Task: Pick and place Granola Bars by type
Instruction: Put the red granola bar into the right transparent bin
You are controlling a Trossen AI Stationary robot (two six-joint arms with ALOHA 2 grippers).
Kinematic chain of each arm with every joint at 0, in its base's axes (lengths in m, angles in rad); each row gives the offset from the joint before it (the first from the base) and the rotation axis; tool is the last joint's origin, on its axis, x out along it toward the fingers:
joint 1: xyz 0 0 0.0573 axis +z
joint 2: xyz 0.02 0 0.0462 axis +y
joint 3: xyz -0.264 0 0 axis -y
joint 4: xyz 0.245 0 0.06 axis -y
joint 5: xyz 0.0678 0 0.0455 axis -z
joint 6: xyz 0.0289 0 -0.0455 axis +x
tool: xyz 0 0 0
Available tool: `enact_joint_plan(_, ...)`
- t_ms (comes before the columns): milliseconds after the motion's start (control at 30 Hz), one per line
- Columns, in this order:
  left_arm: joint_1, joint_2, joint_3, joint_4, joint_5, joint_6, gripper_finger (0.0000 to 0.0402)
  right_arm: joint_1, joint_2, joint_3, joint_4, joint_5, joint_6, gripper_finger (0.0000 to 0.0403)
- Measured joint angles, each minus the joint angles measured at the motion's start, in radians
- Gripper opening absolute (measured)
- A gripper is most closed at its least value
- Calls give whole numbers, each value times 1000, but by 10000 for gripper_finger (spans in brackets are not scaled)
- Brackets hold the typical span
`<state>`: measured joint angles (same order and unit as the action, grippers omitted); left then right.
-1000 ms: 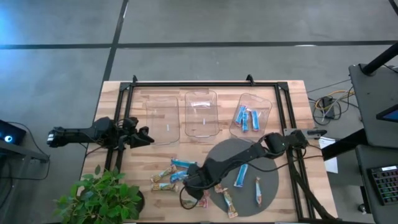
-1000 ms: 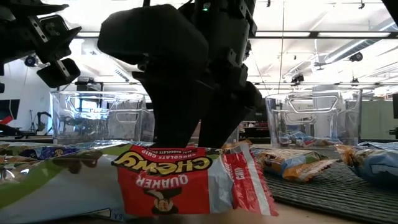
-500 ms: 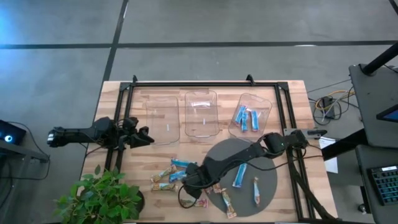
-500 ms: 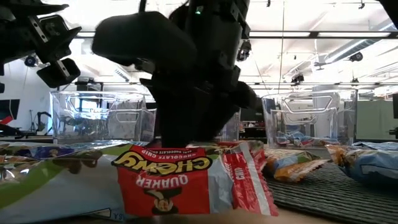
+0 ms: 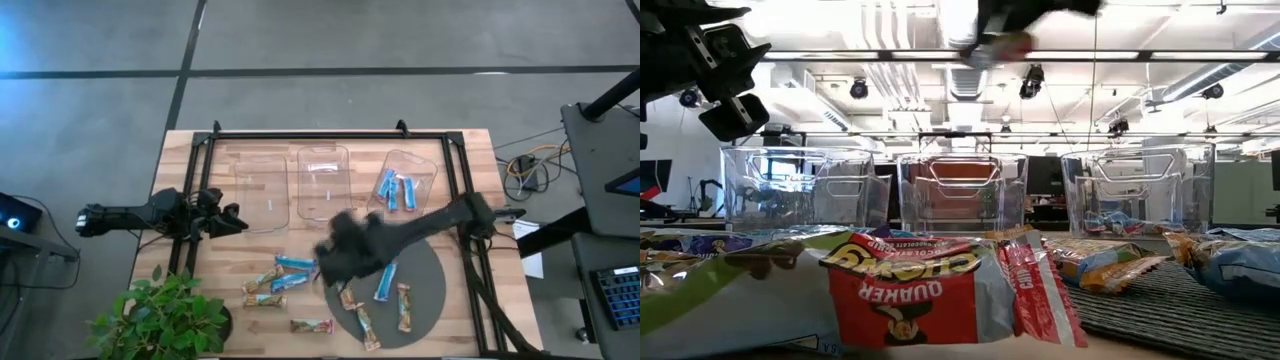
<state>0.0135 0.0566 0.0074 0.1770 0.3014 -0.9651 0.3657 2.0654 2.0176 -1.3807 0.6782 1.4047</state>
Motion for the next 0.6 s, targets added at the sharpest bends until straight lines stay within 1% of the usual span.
enact_joint_plan(67,0,0,0,0,0,0,142,-33,-46,-31,-167,6,153,79)
enact_joint_plan(100,0,0,0,0,0,0,142,-49,-73,-55,-200,8,196,80)
enact_joint_plan(233,0,0,0,1,0,0,142,-150,-244,-227,-162,-1,160,80)
enact_joint_plan(333,0,0,0,2,0,0,142,-262,-381,-396,-191,-14,220,79)
enact_joint_plan(433,0,0,0,2,0,0,142,-373,-526,-581,-95,-93,237,82)
enact_joint_plan(533,0,0,0,2,0,0,142,-478,-654,-753,98,-230,150,90)
enact_joint_plan(600,0,0,0,2,0,0,142,-526,-697,-855,221,-294,110,104)
